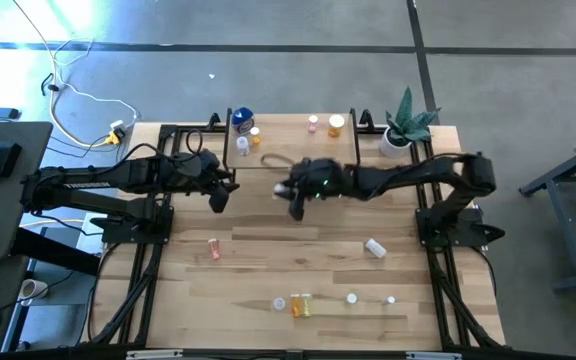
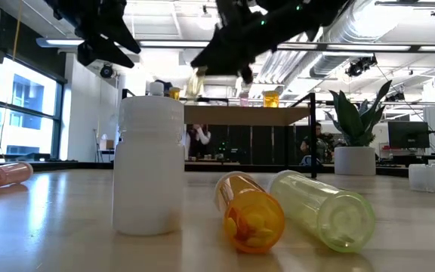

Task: Pick and place medicine bottles onto shelf by color
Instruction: Put the top yellow pill bottle on the shelf

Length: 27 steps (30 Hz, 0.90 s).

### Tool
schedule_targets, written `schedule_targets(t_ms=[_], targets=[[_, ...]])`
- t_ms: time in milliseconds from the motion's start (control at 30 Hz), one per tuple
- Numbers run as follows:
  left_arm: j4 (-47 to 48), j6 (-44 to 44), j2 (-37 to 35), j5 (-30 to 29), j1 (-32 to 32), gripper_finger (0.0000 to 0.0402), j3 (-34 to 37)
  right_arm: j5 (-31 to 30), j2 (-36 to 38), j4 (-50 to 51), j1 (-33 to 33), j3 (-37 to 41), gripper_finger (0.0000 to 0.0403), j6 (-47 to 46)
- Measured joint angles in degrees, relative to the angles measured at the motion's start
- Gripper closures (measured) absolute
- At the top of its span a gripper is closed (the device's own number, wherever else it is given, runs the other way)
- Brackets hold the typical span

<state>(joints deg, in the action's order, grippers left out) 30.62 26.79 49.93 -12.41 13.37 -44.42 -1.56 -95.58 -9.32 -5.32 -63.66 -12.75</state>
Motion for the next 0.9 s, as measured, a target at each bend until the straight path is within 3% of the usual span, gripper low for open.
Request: schedule_targets(t_ms=[167,467,900], targets=[[-0.06,0.00,0.00,-3.47,0.11,0.0195,-0.02,-0.02,5.82,1.35,-4.14,-0.02,0.0299,2.39],[-0.17,-0.01,0.00,-8.68,0.11,0.0195,-0.02,-3.60,13.96,13.27,-12.66,-0.02,0.0299,5.62],[-0.49,-1.92,0.00,-10.55,0.11,0.0195,-0.02,-3.77,14.09,24.43,-19.00,0.00,0.0299,11.40]])
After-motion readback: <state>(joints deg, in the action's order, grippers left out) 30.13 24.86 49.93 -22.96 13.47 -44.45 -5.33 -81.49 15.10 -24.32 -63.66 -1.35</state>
